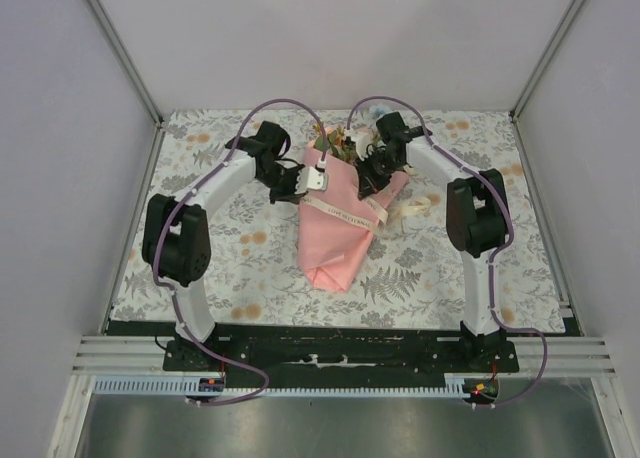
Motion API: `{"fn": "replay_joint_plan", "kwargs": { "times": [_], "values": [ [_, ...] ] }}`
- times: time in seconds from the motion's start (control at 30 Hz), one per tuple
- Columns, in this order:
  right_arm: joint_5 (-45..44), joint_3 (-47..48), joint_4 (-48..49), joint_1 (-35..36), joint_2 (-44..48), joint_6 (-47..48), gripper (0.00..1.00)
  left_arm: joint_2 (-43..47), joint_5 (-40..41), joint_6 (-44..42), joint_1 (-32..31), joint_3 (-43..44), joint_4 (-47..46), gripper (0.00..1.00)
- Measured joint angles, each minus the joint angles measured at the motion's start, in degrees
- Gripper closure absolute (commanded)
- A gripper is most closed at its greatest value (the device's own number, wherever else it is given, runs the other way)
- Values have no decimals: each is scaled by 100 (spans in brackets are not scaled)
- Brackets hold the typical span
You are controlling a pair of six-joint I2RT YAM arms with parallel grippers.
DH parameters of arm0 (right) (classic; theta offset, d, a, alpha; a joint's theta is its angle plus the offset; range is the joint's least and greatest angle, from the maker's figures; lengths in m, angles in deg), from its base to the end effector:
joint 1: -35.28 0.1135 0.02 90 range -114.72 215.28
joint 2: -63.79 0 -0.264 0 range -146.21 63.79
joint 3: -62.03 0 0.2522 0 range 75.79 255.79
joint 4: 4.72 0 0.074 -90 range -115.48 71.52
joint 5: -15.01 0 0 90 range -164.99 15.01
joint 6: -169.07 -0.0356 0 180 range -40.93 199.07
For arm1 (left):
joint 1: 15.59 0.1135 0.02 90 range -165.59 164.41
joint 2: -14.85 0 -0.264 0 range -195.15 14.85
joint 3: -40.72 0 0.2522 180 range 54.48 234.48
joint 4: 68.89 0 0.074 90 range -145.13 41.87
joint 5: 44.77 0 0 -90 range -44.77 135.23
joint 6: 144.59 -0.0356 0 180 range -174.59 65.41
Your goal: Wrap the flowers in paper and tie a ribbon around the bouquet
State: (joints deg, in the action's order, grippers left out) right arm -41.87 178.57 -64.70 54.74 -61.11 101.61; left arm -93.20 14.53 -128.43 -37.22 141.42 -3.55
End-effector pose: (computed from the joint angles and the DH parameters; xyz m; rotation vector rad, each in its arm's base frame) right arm 0.4262 0.1712 0.1969 -1.0902 2.4194 0.7739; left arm 0.3494 -0.1581 0.2324 1.9985 1.6694 -0.4671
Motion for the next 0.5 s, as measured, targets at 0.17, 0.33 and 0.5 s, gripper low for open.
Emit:
{"fn": "replay_joint_plan", "kwargs": {
  "times": [0.17, 0.33, 0.5],
  "values": [
    [0, 0, 0, 59, -74, 0, 100, 31, -197, -15, -4, 546, 310, 98],
    [-2, 0, 0, 83, -81, 2, 100, 157, -575, -11, -48, 979, 710, 98],
    [15, 0, 0, 79, -81, -7, 100, 376, -901, 289, -367, 1095, 750, 98]
  ]
}}
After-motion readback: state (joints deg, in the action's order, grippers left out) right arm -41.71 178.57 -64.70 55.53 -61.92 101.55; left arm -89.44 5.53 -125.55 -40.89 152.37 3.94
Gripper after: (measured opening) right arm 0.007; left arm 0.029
